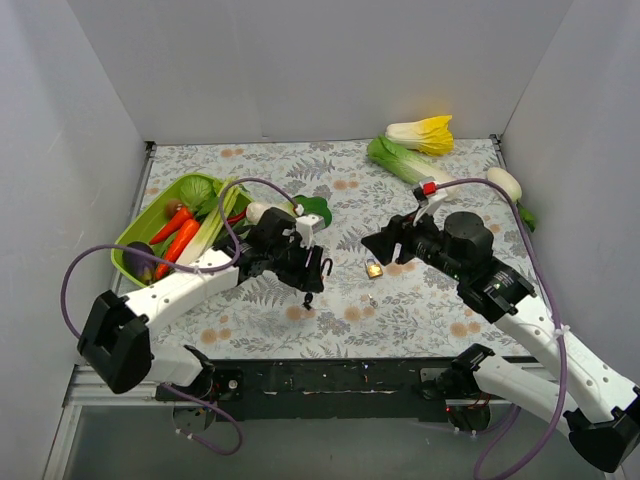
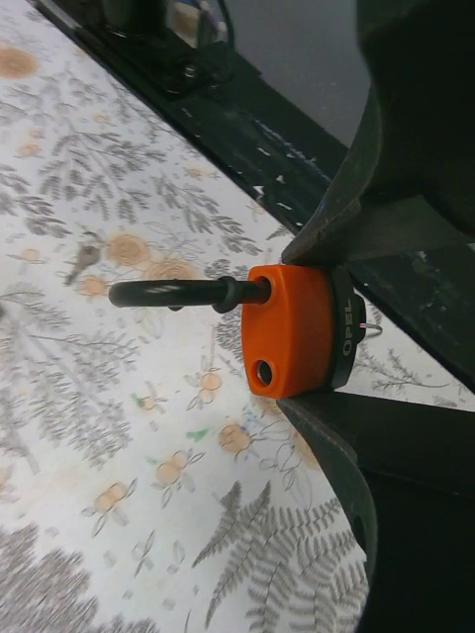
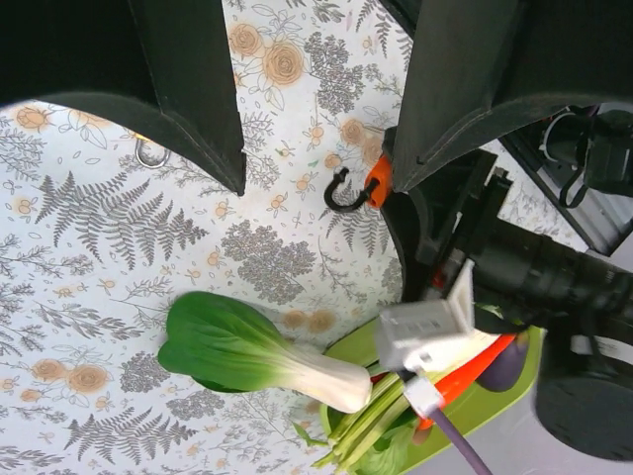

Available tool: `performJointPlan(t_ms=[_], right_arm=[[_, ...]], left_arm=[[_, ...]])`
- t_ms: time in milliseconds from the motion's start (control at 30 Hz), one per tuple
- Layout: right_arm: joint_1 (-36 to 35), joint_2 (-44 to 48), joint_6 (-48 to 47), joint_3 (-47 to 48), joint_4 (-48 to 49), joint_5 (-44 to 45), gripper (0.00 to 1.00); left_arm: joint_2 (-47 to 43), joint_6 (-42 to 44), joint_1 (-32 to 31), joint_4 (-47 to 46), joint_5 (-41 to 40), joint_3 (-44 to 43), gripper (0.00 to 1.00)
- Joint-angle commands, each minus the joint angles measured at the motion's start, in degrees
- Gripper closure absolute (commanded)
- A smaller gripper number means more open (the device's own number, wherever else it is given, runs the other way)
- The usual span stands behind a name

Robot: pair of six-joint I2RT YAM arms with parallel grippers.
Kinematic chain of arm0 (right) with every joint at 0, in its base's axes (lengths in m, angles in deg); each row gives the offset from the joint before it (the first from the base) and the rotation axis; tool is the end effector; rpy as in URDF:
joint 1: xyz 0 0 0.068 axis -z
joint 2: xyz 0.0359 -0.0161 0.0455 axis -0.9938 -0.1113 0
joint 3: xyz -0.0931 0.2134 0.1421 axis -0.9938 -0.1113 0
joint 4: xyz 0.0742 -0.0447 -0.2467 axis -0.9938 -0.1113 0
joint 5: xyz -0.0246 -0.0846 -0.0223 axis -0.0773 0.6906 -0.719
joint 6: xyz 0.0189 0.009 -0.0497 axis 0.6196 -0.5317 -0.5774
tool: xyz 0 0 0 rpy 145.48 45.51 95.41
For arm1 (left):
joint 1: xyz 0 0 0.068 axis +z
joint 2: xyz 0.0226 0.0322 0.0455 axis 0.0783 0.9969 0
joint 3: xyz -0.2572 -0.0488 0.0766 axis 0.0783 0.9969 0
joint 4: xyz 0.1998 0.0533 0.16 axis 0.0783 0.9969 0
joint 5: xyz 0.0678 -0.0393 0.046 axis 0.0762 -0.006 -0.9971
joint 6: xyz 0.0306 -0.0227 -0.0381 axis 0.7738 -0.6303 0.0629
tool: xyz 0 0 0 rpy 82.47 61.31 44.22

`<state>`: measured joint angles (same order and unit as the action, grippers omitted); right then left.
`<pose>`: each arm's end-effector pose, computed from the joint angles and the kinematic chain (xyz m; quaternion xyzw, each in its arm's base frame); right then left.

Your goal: Unlock with the key

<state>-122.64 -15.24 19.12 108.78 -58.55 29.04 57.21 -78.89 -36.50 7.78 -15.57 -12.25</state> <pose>0.1487 0.1243 0.3597 -0.1527 0.7450 0.3469 0.5490 0.1963 -0.1860 0.2623 -0.0372 0.9230 -0.3616 0.1265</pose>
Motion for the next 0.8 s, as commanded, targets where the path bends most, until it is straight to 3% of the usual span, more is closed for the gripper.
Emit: performJointPlan(t_ms=[0, 400, 767], right_arm=[[0.1, 0.7, -1.8, -0.6, -1.1, 2.8, 0.33], [0.1, 2.7, 0.2, -4.6, -0.7, 0.3, 0.33], [0.3, 6.4, 1.4, -6.8, -1.3, 0.7, 0.33]], left_arm=[[7.0, 1.0, -0.1, 4.6, 9.4, -1.5, 1.00], [21.6, 3.2, 0.6, 3.4, 7.1, -7.7, 1.00], [31.2, 4.0, 0.9, 5.0, -2.4, -15.6, 1.00]])
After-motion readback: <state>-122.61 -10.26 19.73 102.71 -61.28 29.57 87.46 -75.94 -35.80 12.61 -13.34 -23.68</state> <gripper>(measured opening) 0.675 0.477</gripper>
